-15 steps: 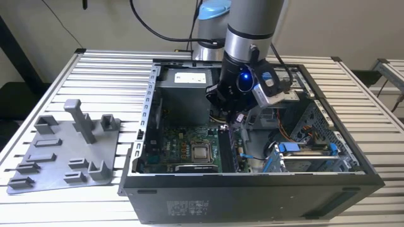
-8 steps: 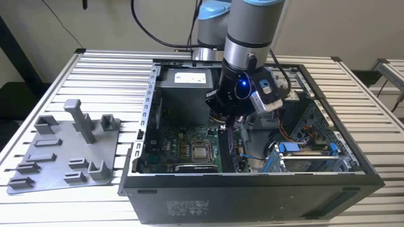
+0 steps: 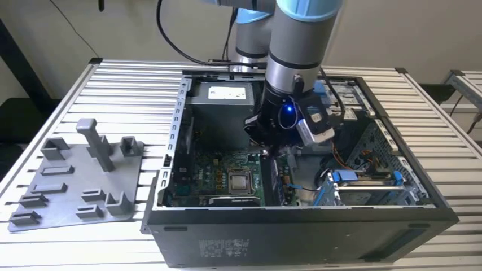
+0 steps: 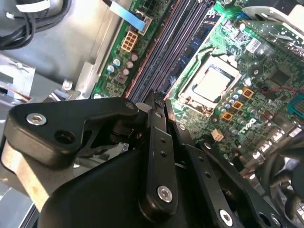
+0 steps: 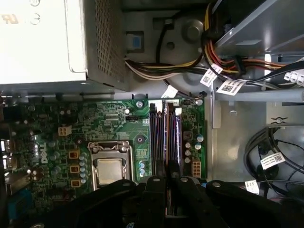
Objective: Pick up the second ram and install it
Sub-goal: 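Insert the second ram into the second slot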
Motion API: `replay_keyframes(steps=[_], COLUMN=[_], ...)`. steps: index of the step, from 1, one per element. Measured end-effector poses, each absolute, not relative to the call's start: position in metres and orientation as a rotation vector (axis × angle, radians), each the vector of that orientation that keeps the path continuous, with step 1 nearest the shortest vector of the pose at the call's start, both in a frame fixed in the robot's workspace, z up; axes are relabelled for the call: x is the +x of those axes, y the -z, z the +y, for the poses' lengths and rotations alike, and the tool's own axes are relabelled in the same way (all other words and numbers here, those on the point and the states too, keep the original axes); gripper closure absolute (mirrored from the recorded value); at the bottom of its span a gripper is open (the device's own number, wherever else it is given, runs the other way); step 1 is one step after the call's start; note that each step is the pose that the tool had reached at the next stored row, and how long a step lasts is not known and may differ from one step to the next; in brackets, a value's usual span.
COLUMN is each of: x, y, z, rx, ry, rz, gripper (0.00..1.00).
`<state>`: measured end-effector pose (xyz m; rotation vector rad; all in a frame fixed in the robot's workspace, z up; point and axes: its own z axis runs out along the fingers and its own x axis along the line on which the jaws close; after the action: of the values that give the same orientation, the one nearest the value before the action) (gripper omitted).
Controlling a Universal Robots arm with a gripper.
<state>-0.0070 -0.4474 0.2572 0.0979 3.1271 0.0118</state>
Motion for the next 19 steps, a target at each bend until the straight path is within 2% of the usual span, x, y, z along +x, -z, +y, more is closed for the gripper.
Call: replay_keyframes(steps=[19], x=[-0.010], y=[-0.232], z=[-0.457], rx=[0.098], ry=[-0.012], rz=[3.127], gripper=[0.86])
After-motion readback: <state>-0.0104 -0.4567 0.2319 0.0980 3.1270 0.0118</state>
